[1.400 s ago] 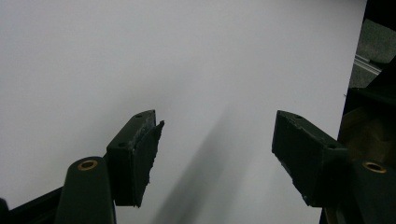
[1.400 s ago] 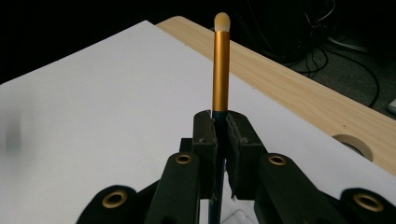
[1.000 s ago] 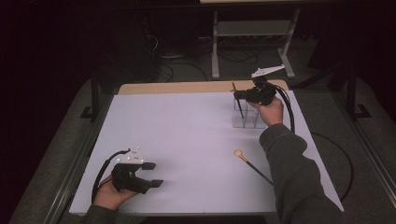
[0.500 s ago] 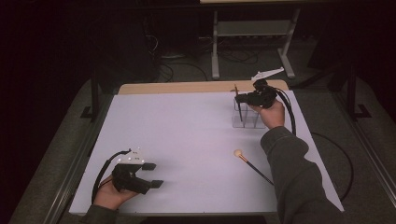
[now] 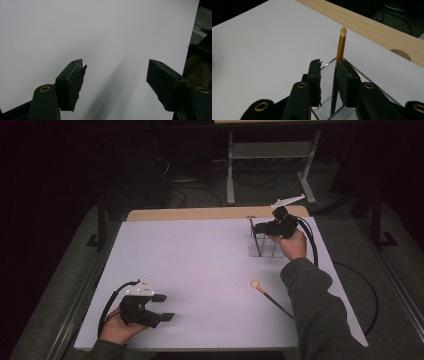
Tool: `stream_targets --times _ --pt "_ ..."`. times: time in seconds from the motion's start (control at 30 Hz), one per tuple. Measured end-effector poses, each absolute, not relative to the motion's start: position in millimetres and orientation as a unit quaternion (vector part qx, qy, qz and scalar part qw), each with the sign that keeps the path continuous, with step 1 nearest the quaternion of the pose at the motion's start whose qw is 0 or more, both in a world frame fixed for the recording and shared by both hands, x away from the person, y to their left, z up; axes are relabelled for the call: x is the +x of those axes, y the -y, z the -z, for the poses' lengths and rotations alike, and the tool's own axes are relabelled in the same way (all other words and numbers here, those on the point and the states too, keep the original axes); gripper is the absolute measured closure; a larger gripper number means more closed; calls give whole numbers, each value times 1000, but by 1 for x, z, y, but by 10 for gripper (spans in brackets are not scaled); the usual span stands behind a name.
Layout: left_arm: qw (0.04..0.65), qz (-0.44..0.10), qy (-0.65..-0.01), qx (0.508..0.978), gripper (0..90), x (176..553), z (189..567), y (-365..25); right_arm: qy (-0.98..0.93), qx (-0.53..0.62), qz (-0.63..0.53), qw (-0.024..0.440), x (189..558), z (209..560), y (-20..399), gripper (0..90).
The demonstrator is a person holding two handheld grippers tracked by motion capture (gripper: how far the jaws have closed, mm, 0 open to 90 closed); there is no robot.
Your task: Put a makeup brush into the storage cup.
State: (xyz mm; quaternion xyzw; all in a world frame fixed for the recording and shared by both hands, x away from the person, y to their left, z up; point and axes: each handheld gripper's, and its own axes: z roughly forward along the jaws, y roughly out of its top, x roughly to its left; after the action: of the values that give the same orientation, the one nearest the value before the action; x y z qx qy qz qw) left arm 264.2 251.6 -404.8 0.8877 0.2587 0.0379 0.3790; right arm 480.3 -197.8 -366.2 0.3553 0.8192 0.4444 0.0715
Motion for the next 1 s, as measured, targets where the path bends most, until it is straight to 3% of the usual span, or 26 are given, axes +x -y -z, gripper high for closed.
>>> stream_targets --times 1.0 --pt "371 -52 -268 888 258 270 406 -252 -825 336 -450 65 447 356 204 617"
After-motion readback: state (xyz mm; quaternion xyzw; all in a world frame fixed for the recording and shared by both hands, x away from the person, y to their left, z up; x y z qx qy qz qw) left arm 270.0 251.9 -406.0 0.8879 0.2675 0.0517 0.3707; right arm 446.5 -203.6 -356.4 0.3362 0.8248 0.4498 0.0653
